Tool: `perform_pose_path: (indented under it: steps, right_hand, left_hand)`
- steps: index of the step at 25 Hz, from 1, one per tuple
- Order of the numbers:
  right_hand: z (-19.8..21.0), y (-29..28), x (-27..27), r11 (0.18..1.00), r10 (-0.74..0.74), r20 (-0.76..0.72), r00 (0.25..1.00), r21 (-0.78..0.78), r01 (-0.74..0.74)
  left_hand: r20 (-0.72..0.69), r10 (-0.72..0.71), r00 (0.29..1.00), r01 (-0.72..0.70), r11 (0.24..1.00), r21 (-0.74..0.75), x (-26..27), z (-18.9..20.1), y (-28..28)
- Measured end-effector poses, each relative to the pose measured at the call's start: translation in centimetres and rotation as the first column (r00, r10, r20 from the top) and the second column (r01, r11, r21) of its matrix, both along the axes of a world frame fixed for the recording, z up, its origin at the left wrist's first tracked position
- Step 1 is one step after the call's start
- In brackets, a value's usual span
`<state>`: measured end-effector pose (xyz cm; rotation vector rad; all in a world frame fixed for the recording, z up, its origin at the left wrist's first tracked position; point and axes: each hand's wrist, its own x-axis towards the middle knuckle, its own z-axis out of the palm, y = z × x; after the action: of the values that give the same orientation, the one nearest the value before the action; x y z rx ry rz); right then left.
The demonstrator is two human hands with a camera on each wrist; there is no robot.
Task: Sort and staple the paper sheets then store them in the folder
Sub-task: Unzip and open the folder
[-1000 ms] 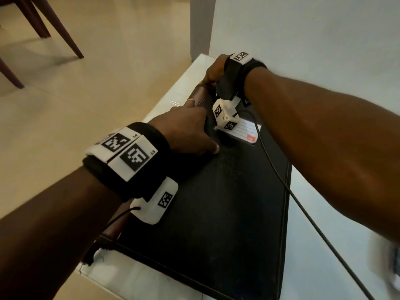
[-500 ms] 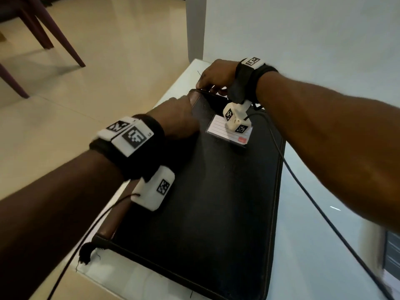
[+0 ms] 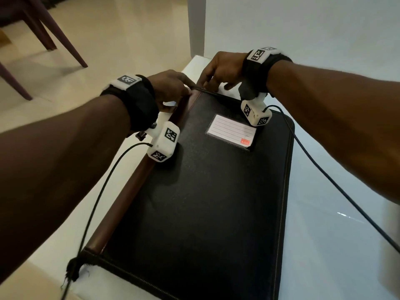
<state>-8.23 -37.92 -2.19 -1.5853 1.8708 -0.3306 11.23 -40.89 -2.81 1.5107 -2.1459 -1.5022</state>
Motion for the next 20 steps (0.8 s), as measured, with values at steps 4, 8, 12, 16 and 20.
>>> perform_pose_path:
  steps: [4, 8, 12, 16, 20]
  right_hand:
    - [0.2, -0.3, 0.4, 0.999, 0.033, -0.05, 0.998, -0.017, -0.034]
    - [-0.3, -0.5, 0.7, 0.999, 0.048, -0.058, 0.997, -0.004, -0.048]
    - [-0.3, 0.0, 0.2, 0.991, 0.131, -0.097, 0.987, 0.005, -0.132]
    - [-0.6, 0.8, -0.4, 0.989, 0.135, -0.066, 0.989, -0.046, -0.138]
    - [-0.4, 1.1, -0.7, 0.989, 0.123, -0.015, 0.992, -0.078, -0.124]
  left_hand:
    - [-0.021, 0.035, 0.999, -0.035, 0.999, 0.032, 0.1, -0.1, -0.7]
    - [0.009, 0.009, 1.0, -0.009, 1.0, -0.028, -0.4, -0.3, -0.8]
    - [0.043, -0.038, 0.998, 0.042, 0.995, -0.089, -0.6, -0.1, -0.9]
    - [0.03, -0.023, 0.999, 0.024, 0.999, -0.047, -0.7, -0.2, -0.7]
    - [-0.012, 0.021, 1.0, -0.021, 1.0, -0.003, -0.4, -0.3, -0.6]
